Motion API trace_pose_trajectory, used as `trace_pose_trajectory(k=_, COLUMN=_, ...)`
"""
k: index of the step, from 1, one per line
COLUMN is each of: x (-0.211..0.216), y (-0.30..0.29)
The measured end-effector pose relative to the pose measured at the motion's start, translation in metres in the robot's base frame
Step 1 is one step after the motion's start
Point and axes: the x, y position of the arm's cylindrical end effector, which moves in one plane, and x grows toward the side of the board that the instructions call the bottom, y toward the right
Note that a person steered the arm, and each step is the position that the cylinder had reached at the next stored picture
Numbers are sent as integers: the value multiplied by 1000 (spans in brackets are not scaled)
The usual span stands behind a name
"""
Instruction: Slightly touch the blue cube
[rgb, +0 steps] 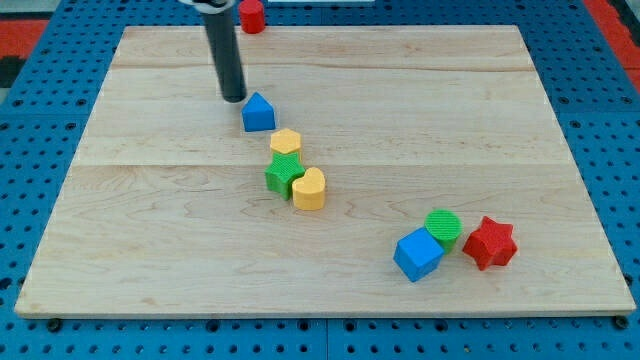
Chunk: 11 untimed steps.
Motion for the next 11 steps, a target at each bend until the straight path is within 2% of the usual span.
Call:
trace_pose_trajectory(k=4, x=101, y=6)
trace_pose_trajectory(k=5, x=116, y=-28)
trace_pose_trajectory(k=6, x=164, y=-56)
trace_pose_trajectory(k=7, x=230, y=-5)
trace_pose_trajectory(k=8, x=256, y=61)
trace_pose_trajectory(k=9, x=261, y=135)
trace_pose_trajectory(k=10, x=282, y=156)
trace_pose_trajectory(k=11, x=282, y=183)
